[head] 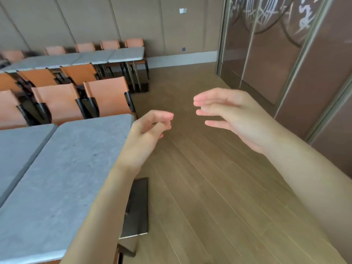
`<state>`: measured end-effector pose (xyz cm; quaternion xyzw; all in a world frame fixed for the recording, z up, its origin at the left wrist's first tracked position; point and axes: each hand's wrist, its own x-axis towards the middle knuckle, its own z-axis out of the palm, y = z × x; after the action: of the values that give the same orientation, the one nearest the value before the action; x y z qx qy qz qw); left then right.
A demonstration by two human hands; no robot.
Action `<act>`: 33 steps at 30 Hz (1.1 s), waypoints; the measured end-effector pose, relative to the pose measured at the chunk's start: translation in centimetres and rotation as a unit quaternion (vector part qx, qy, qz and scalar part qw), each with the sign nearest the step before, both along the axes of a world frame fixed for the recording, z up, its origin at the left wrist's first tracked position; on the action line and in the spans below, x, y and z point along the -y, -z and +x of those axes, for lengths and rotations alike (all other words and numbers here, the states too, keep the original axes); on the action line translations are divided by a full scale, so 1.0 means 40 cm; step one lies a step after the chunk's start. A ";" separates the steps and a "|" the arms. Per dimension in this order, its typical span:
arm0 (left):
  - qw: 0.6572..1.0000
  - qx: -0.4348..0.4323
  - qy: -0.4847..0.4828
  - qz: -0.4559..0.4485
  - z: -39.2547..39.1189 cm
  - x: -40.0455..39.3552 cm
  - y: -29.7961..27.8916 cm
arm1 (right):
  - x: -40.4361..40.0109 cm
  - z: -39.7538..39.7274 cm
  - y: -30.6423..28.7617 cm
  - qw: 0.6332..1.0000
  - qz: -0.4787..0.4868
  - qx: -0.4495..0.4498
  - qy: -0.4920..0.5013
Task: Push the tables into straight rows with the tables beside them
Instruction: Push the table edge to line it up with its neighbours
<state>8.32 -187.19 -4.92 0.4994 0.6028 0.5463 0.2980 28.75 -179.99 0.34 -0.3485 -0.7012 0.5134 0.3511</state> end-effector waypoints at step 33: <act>0.976 0.021 -0.211 0.053 -0.642 -1.069 -0.067 | -1.235 -0.734 -0.019 0.977 -0.012 0.026 -0.213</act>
<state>-17.36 -144.42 -2.26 0.3642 0.6588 0.6381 0.1617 -0.63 -130.59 1.11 -0.2087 -0.7619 0.5756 0.2111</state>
